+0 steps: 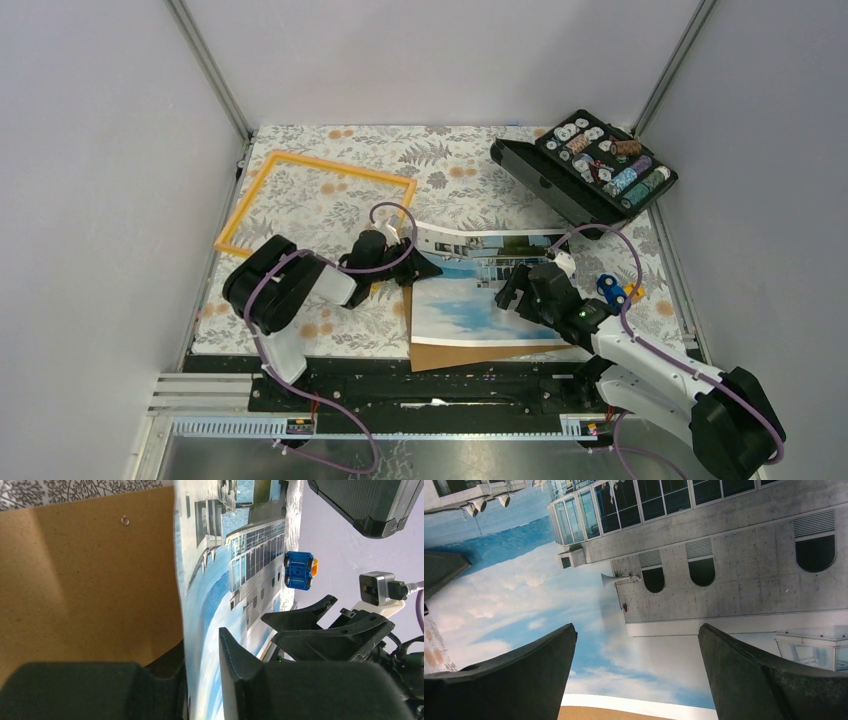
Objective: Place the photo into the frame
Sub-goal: Pick up the photo at the center of the board, then turn over the photo from the photo frame.
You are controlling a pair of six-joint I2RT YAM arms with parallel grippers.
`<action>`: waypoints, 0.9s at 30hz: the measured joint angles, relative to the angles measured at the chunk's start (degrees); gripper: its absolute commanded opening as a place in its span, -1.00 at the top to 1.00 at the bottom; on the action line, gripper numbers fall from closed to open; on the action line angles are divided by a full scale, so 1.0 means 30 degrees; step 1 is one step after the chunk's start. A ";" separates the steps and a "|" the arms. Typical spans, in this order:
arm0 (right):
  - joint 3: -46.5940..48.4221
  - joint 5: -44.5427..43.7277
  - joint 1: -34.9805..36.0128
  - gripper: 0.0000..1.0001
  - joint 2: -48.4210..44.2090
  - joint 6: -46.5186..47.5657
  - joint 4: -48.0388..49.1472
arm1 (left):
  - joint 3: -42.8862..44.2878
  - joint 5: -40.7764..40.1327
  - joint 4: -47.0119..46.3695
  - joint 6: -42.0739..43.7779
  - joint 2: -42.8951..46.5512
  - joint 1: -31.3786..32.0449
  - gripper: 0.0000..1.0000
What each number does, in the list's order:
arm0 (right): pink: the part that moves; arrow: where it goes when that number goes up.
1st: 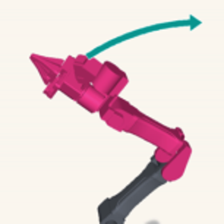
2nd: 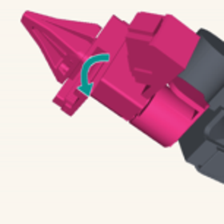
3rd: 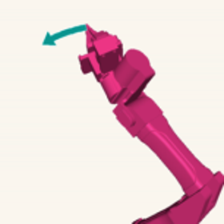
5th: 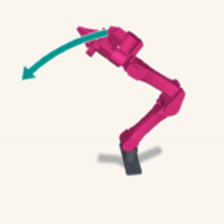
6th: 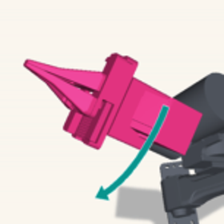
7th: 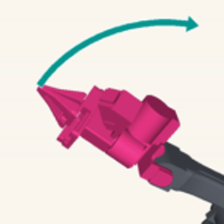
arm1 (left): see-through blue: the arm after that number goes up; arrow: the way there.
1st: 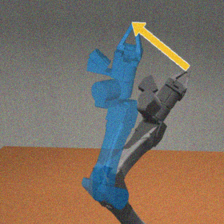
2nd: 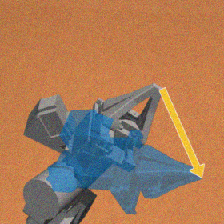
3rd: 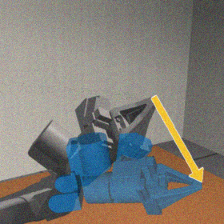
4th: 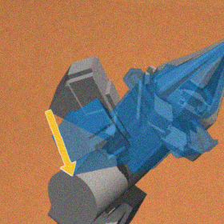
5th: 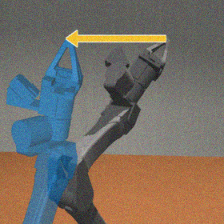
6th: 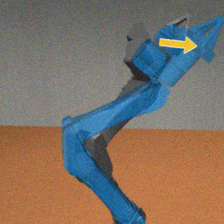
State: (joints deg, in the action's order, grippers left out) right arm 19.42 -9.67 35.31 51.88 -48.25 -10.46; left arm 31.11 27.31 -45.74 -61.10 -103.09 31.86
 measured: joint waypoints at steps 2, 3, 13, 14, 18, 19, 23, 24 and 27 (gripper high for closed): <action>-0.0015 0.0058 0.0000 -0.99 -0.0102 0.0000 -0.0073 | -0.0175 -0.0517 0.0306 0.0066 0.0546 0.0095 0.90; -0.0022 0.0066 0.0000 -0.99 -0.0160 0.0007 -0.0146 | -0.0182 -0.0692 0.0546 0.0087 0.0772 0.0102 0.99; 0.1027 0.0095 0.0000 -0.99 -0.1435 0.1107 -0.2375 | 0.3621 -0.3738 1.1548 0.4255 0.6258 0.0153 1.00; 0.1486 0.0087 0.0000 -0.99 -0.1719 0.1348 -0.2667 | 0.4714 -0.4342 1.3209 0.4991 0.6936 0.0175 1.00; 0.3322 0.0015 0.0000 -1.00 -0.2637 0.2339 -0.3235 | 1.0928 -0.8138 2.0546 0.8415 0.8684 0.0197 1.00; 0.3606 -0.0007 0.0000 -0.99 -0.2769 0.2528 -0.3315 | 1.2954 -0.9442 2.2556 0.9267 0.8830 0.0146 1.00; 0.3971 -0.0138 0.0000 -0.99 -0.3118 0.3177 -0.3534 | 1.9664 -1.5351 2.8093 1.1766 0.8918 -0.0124 1.00; 0.3963 -0.0138 0.0000 -0.99 -0.3111 0.3293 -0.3708 | 2.0903 -1.6815 2.8982 1.2291 0.9012 -0.0160 1.00; 0.3949 -0.0124 0.0000 -0.99 -0.3002 0.3534 -0.3905 | 2.3737 -2.1347 3.1285 1.3952 0.9566 -0.0255 1.00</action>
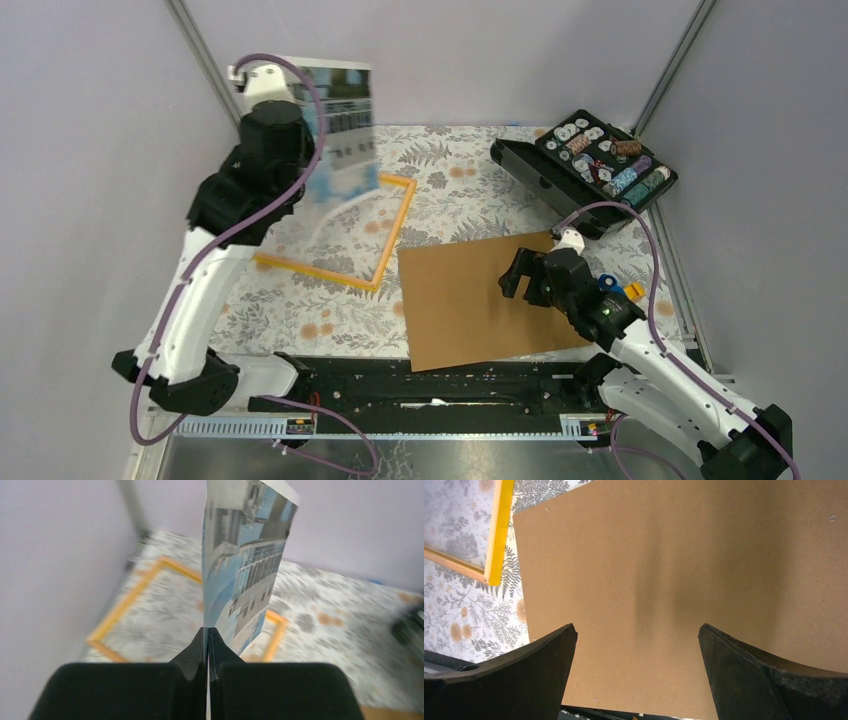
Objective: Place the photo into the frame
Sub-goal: Turn over the photo from the photo frame.
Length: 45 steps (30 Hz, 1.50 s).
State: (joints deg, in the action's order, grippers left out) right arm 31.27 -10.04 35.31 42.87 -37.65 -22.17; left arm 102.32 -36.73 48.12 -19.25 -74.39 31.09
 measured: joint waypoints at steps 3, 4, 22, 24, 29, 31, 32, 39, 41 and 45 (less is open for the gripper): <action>-0.0022 0.0015 0.0000 -0.99 0.0138 0.0175 -0.0087 | 0.1749 -0.3184 0.1435 0.1457 0.0525 -0.0015 1.00; -0.0058 0.0022 0.0000 -0.99 0.0168 0.0197 -0.0102 | 0.2164 -0.4051 0.1749 0.1967 0.0634 -0.0015 1.00; -0.1370 0.0386 0.0000 -0.99 0.0663 0.0219 0.0233 | -0.1872 -0.6965 0.0444 0.3810 -1.3027 0.0423 1.00; -0.1479 0.0393 0.0000 -0.99 0.0670 0.0168 0.0262 | -0.1770 -0.6455 0.0270 0.4000 -1.4644 0.0525 1.00; -0.1501 0.0539 0.0000 -0.99 0.0758 0.0146 0.0284 | -0.1042 -0.5078 -0.0284 0.4830 -1.5868 0.0648 1.00; -0.1501 0.0539 0.0000 -0.99 0.0750 0.0146 0.0291 | -0.0102 -0.4656 -0.0510 0.5093 -1.6415 0.0663 1.00; -0.1515 0.0546 0.0000 -0.99 0.0743 0.0146 0.0306 | 0.0379 -0.4444 -0.0634 0.5238 -1.6772 0.0663 1.00; -0.1523 0.0576 0.0000 -0.99 0.0743 0.0160 0.0474 | 0.0991 -0.3752 -0.0474 0.5654 -1.8914 0.0634 1.00; -0.1523 0.0583 0.0000 -0.99 0.0743 0.0160 0.0503 | 0.0991 -0.3745 -0.0474 0.5778 -1.9088 0.0561 1.00; -0.1530 0.0590 0.0000 -1.00 0.0743 0.0160 0.0510 | 0.0991 -0.3847 -0.0554 0.5982 -1.9241 0.0131 1.00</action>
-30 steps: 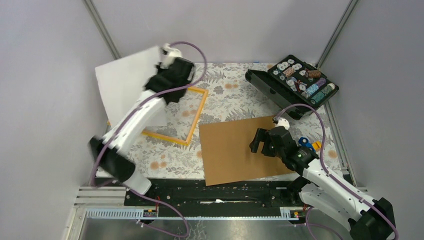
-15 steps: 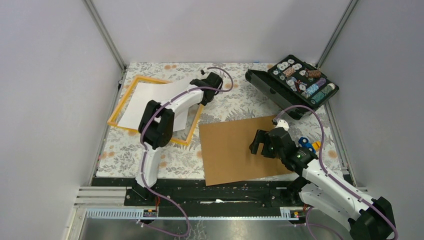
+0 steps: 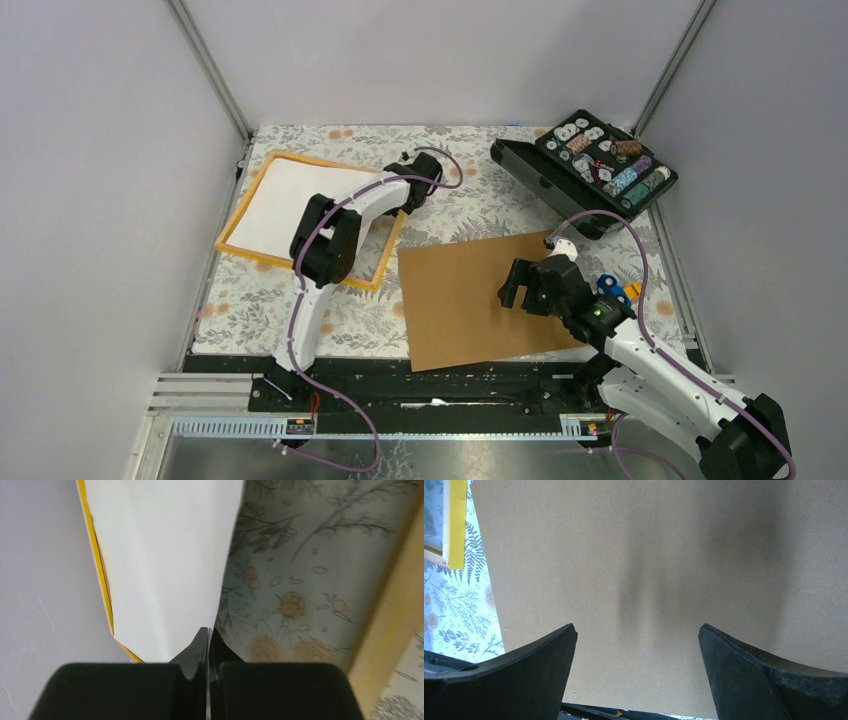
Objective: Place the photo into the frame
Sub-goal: Turn over the photo from the photo frame.
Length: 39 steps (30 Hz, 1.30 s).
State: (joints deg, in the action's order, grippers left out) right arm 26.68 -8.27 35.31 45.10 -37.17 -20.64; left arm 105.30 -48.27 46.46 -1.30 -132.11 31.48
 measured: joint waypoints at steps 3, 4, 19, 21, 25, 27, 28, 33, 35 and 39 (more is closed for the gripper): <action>-0.0087 0.0007 0.0000 -0.99 -0.0022 0.0000 0.0095 | 0.0000 -0.0022 -0.0153 0.0117 0.0007 -0.0437 1.00; -0.0109 0.0015 0.0000 -0.99 -0.0029 0.0000 0.0102 | 0.0000 -0.0029 -0.0211 0.0168 0.0007 -0.0510 1.00; -0.0240 0.0138 0.0000 -0.99 -0.0211 0.0000 0.0131 | 0.0372 -0.0044 -0.0277 0.0262 -0.0022 -0.0663 0.89; -0.0240 0.0138 0.0000 -0.99 -0.0211 0.0000 0.0124 | 0.0379 -0.0044 -0.0240 0.0233 -0.0022 -0.0663 0.89; -0.0240 0.0138 0.0000 -0.99 -0.0219 0.0000 0.0124 | 0.0386 -0.0044 -0.0226 0.0204 -0.0029 -0.0663 1.00; -0.0240 0.0138 0.0000 -0.99 -0.0219 0.0000 0.0124 | 0.0415 -0.0036 -0.0219 0.0197 -0.0029 -0.0663 1.00; -0.0240 0.0146 0.0000 -0.99 -0.0219 0.0000 0.0124 | 0.0430 -0.0036 -0.0219 0.0211 -0.0029 -0.0656 1.00; -0.0240 0.0138 0.0000 -0.99 -0.0219 0.0000 0.0124 | 0.0466 -0.0044 -0.0364 0.0539 -0.0029 -0.0656 1.00; -0.0240 0.0138 0.0000 -0.99 -0.0219 0.0000 0.0124 | 0.0466 -0.0051 -0.0386 0.0678 -0.0029 -0.0663 1.00; -0.0240 0.0146 0.0000 -0.99 -0.0219 0.0000 0.0124 | 0.0466 -0.0051 -0.0466 0.1013 -0.0029 -0.0648 1.00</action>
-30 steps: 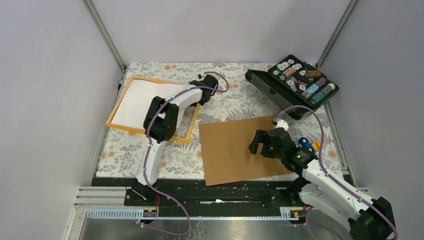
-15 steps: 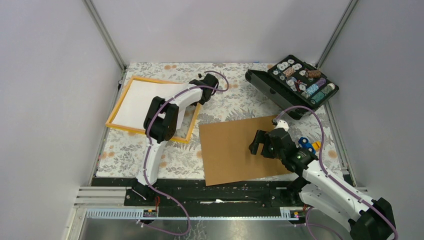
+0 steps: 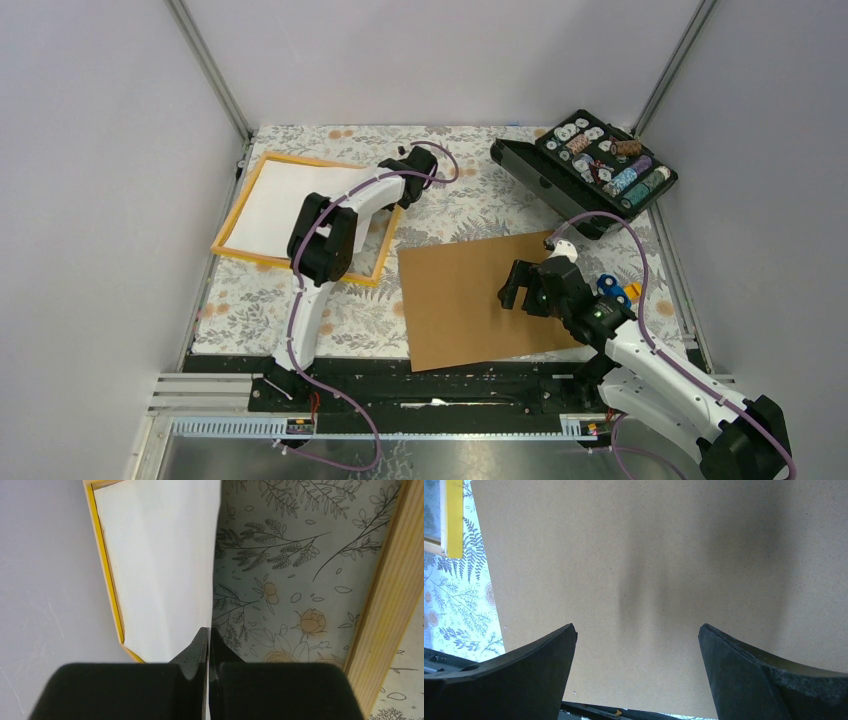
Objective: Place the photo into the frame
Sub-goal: Turn over the photo from the photo frame.
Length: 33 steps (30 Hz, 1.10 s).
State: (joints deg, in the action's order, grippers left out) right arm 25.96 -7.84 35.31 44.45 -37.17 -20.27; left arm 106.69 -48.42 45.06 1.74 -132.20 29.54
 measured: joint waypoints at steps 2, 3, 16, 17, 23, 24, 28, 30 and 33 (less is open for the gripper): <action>0.0000 -0.0007 0.0000 -0.99 0.0000 0.0000 0.0000 | -0.0007 0.0000 -0.0146 0.0124 0.0000 0.0029 1.00; 0.0000 -0.0007 0.0000 -0.99 0.0000 0.0000 0.0007 | -0.0036 0.0000 -0.0262 0.0182 0.0000 0.0051 1.00; 0.0000 -0.0007 0.0000 -0.99 0.0022 0.0000 0.0007 | -0.0933 -0.0299 -0.2076 0.1348 0.0066 0.0627 1.00; 0.0000 -0.0007 0.0000 -1.00 0.0022 0.0000 0.0007 | -0.1144 -0.0393 -0.2244 0.1479 0.0080 0.0619 1.00; 0.0000 0.0000 0.0000 -0.99 0.0007 0.0000 0.0007 | -0.1843 -0.0852 -0.2980 0.2448 0.0087 0.0364 1.00; 0.0000 0.0000 0.0000 -0.99 0.0007 0.0000 0.0007 | -0.1872 -0.0882 -0.3162 0.2623 0.0087 0.0299 1.00; 0.0000 0.0000 0.0000 -0.99 0.0007 0.0007 0.0007 | -0.2040 -0.0889 -0.3745 0.3198 0.0117 0.0226 1.00; 0.0000 0.0000 0.0000 -0.99 0.0007 0.0007 0.0007 | -0.2076 -0.0889 -0.3963 0.3446 0.0117 0.0197 1.00; 0.0000 0.0000 0.0000 -0.99 0.0007 0.0007 0.0007 | -0.2244 -0.0976 -0.4131 0.3687 0.0117 0.0182 1.00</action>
State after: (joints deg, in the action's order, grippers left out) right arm 25.96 -7.84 35.31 44.47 -37.15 -20.25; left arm 99.96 -51.35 32.67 12.80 -131.85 30.09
